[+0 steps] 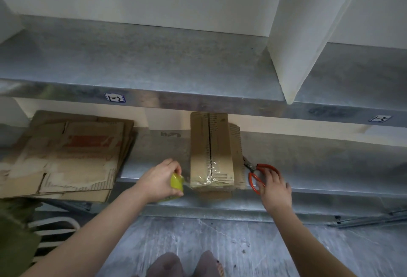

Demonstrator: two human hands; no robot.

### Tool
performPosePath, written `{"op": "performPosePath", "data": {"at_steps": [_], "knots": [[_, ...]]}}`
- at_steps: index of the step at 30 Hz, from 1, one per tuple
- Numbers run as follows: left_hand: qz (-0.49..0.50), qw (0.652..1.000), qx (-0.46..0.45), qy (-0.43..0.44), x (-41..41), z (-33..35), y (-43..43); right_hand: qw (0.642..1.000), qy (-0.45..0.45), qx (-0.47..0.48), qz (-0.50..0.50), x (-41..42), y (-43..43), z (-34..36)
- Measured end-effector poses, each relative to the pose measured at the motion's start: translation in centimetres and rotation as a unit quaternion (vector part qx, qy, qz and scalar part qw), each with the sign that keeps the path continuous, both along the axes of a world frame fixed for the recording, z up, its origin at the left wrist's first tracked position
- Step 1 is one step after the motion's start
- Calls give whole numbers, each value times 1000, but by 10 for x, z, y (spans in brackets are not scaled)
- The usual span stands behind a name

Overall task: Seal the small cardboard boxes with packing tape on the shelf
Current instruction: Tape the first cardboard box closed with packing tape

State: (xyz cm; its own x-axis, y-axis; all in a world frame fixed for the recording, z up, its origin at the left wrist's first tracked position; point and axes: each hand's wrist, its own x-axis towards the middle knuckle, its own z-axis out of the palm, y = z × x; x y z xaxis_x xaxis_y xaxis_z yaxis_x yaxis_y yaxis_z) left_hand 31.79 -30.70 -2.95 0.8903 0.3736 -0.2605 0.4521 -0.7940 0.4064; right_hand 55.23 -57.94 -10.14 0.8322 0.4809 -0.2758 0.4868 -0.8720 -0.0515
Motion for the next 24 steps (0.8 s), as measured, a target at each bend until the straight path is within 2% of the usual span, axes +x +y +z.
{"op": "performPosePath", "data": {"at_steps": [3,6,9,12,16,21,24], "knots": [[6,1000,0,1,-2,1,2,996,-65,-62,14,-2,9,3],[3,1000,0,-4,0,3,3,990,-77,-119,8,-7,12,6],[-3,1000,-1,-8,2,4,4,991,-65,-106,-58,-14,5,14],[-17,1000,-6,-5,3,4,6,989,-45,-11,-140,-33,-8,29],[-32,999,-10,-12,6,6,10,960,-5,201,-197,-83,-29,53],[-53,998,-13,-25,7,3,9,916,97,325,-214,-162,-27,79],[-62,997,-20,-31,5,4,8,897,148,361,-206,-199,-12,87]]}}
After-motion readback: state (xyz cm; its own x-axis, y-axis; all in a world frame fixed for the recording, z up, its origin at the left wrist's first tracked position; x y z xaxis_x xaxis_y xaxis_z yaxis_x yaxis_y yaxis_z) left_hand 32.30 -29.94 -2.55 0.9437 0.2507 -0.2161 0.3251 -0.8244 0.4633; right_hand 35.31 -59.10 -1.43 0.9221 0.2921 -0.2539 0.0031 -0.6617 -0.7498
